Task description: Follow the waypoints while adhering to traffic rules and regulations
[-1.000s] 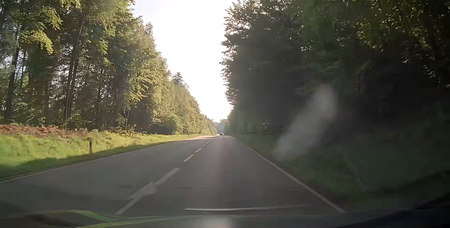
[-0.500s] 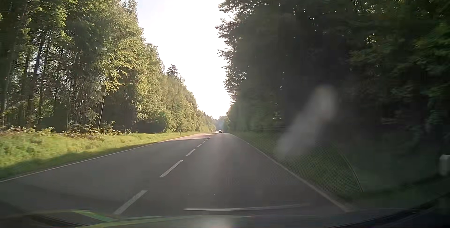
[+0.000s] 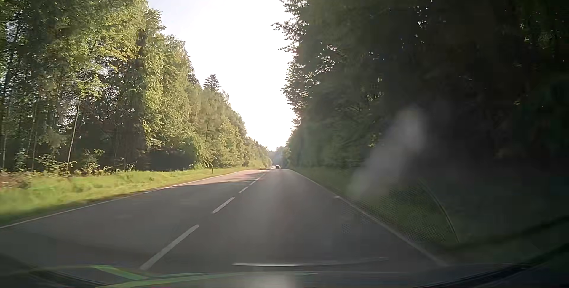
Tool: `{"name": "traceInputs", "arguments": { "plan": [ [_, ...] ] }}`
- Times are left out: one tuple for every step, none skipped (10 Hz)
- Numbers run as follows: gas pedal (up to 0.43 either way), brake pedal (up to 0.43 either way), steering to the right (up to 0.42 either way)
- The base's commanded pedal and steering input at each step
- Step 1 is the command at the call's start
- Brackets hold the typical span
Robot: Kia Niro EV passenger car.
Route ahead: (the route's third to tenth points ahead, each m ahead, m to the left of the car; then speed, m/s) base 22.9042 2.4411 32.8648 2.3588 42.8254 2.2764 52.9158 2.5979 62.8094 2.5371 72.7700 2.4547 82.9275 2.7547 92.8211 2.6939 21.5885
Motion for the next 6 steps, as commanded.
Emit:
{"name": "traceInputs", "arguments": {
  "plan": [
    [0.331, 0.000, 0.000],
    [0.319, 0.000, 0.000],
    [0.319, 0.000, 0.000],
    [0.319, 0.000, 0.000],
    [0.311, 0.000, 0.000],
    [0.311, 0.000, 0.000]
  ]
}}
